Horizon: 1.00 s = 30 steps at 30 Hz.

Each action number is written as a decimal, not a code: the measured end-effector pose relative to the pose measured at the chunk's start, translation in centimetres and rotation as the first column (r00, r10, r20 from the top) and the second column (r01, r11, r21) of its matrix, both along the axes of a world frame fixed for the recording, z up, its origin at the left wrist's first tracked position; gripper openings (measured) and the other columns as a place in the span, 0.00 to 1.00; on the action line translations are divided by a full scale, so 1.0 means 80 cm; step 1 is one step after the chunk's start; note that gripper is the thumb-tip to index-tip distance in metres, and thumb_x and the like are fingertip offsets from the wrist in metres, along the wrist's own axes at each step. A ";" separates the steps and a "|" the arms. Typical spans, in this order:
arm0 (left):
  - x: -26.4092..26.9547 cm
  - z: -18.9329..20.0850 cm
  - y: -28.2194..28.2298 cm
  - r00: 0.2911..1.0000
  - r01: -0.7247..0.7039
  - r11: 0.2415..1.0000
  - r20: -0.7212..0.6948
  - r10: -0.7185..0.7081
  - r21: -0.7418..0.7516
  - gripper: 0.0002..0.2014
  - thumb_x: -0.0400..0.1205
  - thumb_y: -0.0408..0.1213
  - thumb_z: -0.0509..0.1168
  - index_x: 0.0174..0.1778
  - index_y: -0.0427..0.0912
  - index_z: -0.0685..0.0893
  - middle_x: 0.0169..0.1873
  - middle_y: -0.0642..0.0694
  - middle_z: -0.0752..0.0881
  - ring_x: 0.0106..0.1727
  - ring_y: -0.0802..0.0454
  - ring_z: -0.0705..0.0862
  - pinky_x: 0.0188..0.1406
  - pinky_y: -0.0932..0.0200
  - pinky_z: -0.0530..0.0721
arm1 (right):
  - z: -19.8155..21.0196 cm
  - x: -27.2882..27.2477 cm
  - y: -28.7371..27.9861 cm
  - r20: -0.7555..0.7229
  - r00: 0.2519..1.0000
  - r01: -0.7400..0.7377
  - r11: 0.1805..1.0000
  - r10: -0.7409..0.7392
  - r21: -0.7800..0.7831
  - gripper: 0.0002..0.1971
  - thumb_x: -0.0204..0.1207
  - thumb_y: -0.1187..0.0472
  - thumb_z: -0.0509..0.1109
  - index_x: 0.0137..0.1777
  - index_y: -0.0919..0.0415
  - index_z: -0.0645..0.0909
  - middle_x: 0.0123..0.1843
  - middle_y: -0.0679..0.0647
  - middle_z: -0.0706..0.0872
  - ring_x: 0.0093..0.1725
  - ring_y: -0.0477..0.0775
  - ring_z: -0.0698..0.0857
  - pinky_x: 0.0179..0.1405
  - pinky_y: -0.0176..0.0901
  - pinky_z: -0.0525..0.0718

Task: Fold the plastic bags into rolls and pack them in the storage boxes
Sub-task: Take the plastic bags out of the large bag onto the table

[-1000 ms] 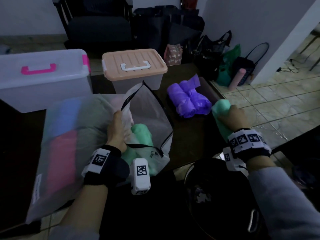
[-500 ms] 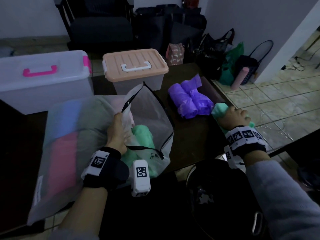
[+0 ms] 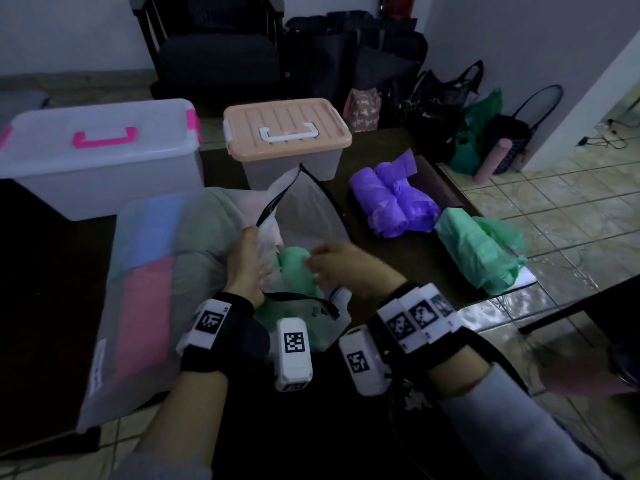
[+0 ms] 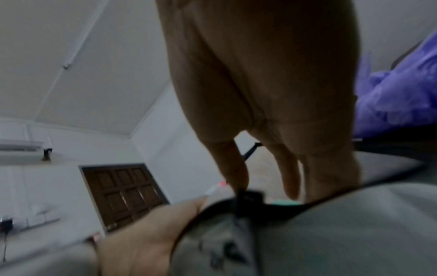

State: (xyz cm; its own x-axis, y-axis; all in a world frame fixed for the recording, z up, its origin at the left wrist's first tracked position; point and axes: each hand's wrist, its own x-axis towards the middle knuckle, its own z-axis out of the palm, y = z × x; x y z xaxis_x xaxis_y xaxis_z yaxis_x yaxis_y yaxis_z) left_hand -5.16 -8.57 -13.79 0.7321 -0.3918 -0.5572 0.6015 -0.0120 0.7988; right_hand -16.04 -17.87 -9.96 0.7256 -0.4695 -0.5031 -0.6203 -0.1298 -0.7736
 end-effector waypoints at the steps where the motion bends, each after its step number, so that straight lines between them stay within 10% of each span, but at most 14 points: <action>1: 0.001 -0.002 0.002 1.000 0.011 1.000 -0.003 -0.011 -0.006 0.13 0.77 0.50 0.61 0.32 0.45 0.79 0.27 0.47 0.77 0.27 0.50 0.76 0.28 0.60 0.74 | -0.009 0.005 0.009 -0.057 0.998 -0.010 1.000 0.010 0.000 0.14 0.79 0.60 0.67 0.62 0.65 0.77 0.43 0.57 0.81 0.38 0.52 0.79 0.42 0.44 0.79; 7: 0.000 -0.009 0.006 0.999 0.032 0.999 0.006 -0.031 -0.026 0.15 0.79 0.50 0.60 0.34 0.42 0.80 0.28 0.46 0.79 0.28 0.49 0.79 0.29 0.60 0.76 | -0.022 0.016 0.017 -0.197 0.980 -0.024 1.000 0.023 -0.006 0.29 0.77 0.47 0.68 0.71 0.66 0.72 0.65 0.61 0.79 0.61 0.60 0.82 0.50 0.45 0.81; 14: 0.000 -0.009 0.007 0.999 0.039 0.998 -0.012 -0.040 -0.057 0.21 0.77 0.54 0.60 0.52 0.40 0.85 0.42 0.40 0.84 0.44 0.44 0.84 0.42 0.53 0.81 | -0.040 0.011 0.010 0.027 0.999 0.016 0.952 -0.025 0.305 0.29 0.64 0.48 0.80 0.62 0.62 0.80 0.56 0.59 0.89 0.55 0.57 0.88 0.61 0.53 0.84; 18: 0.000 -0.010 0.008 0.999 0.025 0.996 -0.021 -0.027 -0.080 0.18 0.78 0.53 0.60 0.45 0.42 0.85 0.40 0.40 0.83 0.39 0.45 0.83 0.38 0.55 0.80 | -0.032 0.005 0.010 0.175 0.981 0.039 0.965 -0.087 0.259 0.18 0.68 0.57 0.80 0.55 0.64 0.83 0.45 0.55 0.90 0.43 0.51 0.89 0.43 0.39 0.88; 22: -0.001 -0.014 0.010 0.998 0.065 0.992 -0.018 -0.068 -0.103 0.22 0.76 0.57 0.61 0.51 0.43 0.86 0.47 0.40 0.88 0.48 0.42 0.86 0.52 0.49 0.83 | -0.003 0.002 0.000 0.464 0.786 0.267 0.901 -0.409 0.341 0.07 0.72 0.66 0.75 0.49 0.65 0.83 0.41 0.56 0.89 0.38 0.49 0.88 0.40 0.40 0.88; 24: 0.000 -0.013 0.012 0.999 0.048 0.994 -0.009 -0.049 -0.099 0.19 0.77 0.56 0.61 0.46 0.43 0.86 0.39 0.43 0.86 0.38 0.45 0.84 0.39 0.53 0.81 | 0.020 -0.003 -0.010 0.579 0.616 0.365 0.844 -0.535 0.392 0.03 0.73 0.67 0.73 0.45 0.63 0.83 0.40 0.57 0.89 0.37 0.50 0.88 0.41 0.44 0.89; 27: 0.003 -0.018 0.012 0.999 0.049 0.994 -0.004 -0.050 -0.101 0.17 0.76 0.56 0.62 0.37 0.45 0.83 0.30 0.46 0.78 0.28 0.51 0.76 0.28 0.57 0.70 | 0.045 -0.023 -0.035 0.711 0.531 0.502 0.847 -0.462 0.176 0.03 0.73 0.65 0.75 0.44 0.60 0.83 0.39 0.52 0.89 0.38 0.49 0.89 0.39 0.44 0.87; 30: 0.002 -0.015 0.011 0.999 0.040 0.995 0.013 -0.039 -0.093 0.15 0.80 0.50 0.60 0.37 0.43 0.82 0.26 0.48 0.79 0.26 0.53 0.77 0.25 0.62 0.74 | 0.041 -0.049 -0.069 0.643 0.707 0.596 0.738 -0.295 -0.316 0.17 0.68 0.55 0.77 0.55 0.60 0.83 0.46 0.51 0.88 0.45 0.48 0.87 0.43 0.39 0.83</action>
State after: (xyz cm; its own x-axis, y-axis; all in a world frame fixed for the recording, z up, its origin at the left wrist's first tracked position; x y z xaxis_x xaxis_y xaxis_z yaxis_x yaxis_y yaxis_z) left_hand -5.04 -7.69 -14.96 0.7208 -0.4706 -0.5090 0.5933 0.0393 0.8040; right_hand -19.92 -23.38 -6.69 0.4253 -0.8656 0.2643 -0.2204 -0.3823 -0.8974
